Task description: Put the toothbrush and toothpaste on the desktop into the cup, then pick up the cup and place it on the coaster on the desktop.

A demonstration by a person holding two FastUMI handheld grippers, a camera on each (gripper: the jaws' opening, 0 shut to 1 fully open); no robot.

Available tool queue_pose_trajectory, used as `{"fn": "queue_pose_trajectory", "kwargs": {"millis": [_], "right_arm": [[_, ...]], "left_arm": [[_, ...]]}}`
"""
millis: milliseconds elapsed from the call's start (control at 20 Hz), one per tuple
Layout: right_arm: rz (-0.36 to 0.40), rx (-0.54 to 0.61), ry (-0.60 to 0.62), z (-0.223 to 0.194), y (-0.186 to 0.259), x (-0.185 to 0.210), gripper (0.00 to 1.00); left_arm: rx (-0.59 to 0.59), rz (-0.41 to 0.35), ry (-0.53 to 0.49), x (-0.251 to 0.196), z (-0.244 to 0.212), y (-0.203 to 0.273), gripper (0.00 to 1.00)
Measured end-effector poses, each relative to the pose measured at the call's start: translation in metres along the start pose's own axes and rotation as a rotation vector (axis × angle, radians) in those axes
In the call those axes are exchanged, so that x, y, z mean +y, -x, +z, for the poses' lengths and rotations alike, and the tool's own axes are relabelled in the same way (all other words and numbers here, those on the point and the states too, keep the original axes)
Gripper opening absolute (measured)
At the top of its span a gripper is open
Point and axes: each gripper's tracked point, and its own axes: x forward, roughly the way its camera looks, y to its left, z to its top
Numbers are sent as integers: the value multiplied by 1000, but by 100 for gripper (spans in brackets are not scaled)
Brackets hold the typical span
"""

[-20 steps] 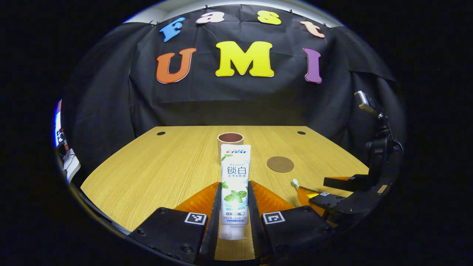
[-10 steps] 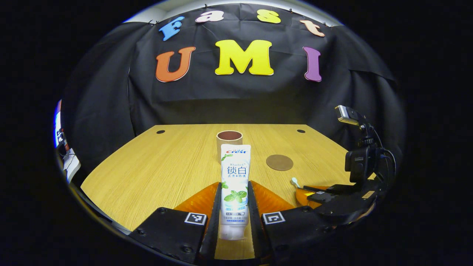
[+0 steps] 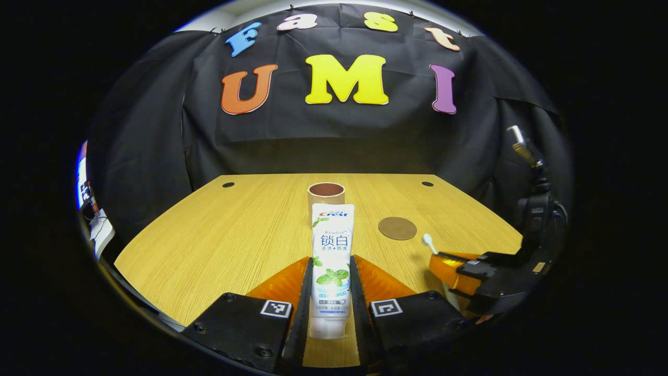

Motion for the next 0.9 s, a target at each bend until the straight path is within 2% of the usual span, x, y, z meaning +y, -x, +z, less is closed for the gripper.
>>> {"fn": "queue_pose_trajectory", "kwargs": {"millis": [250,400,650,900], "right_arm": [[32,-197,19,45,45,17,4],[26,-275,26,61,61,15,4],[25,-298,27,64,65,16,0],[25,-296,8,67,69,10,0]], "left_arm": [[-60,10,12,4,15,4,41],[-116,31,27,10,26,8,41],[-161,69,24,25,39,3,41],[-186,49,101,37,73,-31,41]]}}
